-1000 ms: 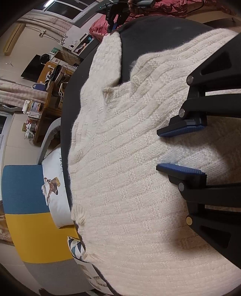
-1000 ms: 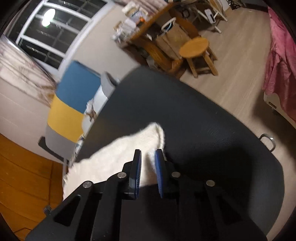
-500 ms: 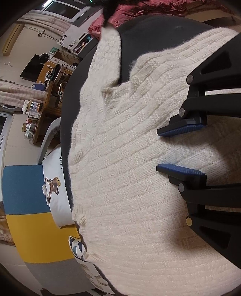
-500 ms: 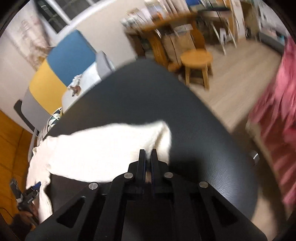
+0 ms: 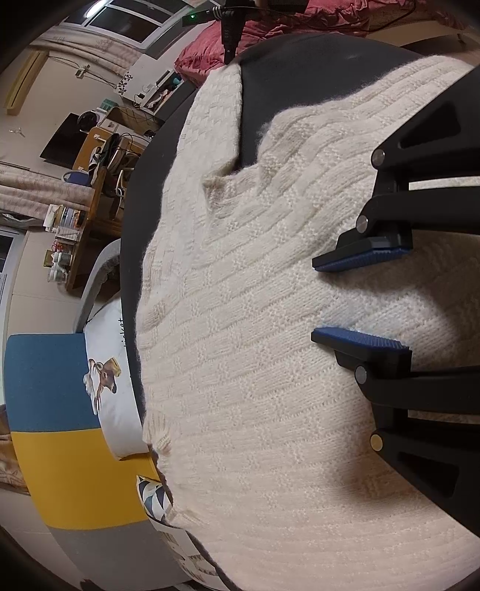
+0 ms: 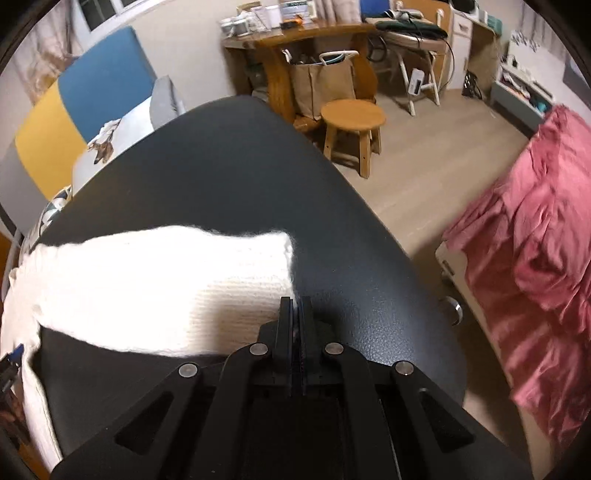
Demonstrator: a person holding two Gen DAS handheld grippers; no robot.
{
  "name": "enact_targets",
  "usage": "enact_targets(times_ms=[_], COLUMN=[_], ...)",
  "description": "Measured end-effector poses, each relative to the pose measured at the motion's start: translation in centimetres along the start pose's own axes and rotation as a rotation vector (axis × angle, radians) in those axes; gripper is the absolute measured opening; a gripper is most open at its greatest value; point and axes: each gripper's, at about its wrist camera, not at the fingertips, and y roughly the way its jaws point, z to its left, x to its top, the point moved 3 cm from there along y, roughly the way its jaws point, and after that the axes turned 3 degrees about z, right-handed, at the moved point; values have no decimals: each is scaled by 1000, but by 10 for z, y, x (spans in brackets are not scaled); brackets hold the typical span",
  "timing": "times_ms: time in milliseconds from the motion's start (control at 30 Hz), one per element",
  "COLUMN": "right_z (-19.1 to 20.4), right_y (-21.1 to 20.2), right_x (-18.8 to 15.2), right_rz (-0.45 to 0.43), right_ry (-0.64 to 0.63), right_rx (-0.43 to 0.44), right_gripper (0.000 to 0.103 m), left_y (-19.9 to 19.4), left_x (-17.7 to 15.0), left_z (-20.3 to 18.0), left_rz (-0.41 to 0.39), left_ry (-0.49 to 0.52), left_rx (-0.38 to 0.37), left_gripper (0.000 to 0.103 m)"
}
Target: Fold clothes
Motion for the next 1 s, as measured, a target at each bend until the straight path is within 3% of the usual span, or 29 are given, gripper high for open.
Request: enact_targets(times_ms=[133,200,233,300,367,500,567,600,633,700,767,900,1000], right_z=[-10,-10,-12,-20,-28,-31,-27,-25,-21,-1,31,79,86], right_y=[-1,-4,-7,-15,-19,-8,-2,1,3,2,2,10,16], right_x=[1,2,2,4,6,1,-1,-1,-2,0,-1,-10,-11], right_rz=[16,13,8,-33,-68,-15,-2,5,9,9,37,84,104], right_ry=[25,38,54,160,200,239,233,232,217,69,-147,-501,-557], right_rx=[12,65,107,285,358,488,482,469,447,312,45,-319,-396], right_gripper=[3,3,4,6,17,33,48,48,48,44,15,14,14], left_y=[0,1,1,0,-1,-2,-2,-3,-5,-5,5,25,40], left_x=[-1,-1,-1,0,3,12,19,24,30,43,62,99,127], left_z=[0,0,-1,-1,1,7,11,12,11,7,-5,-28,-46], left_rz=[-4,-3,-2,1,6,17,15,6,-6,-21,-10,10,25], left_ry=[-4,-2,-1,3,-8,-46,-63,-69,-67,-41,-2,78,137], left_rx=[-1,1,3,3,-11,-52,-60,-59,-62,-65,-85,-123,-152], left_gripper=[31,31,31,31,31,31,31,31,31,31,31,31,31])
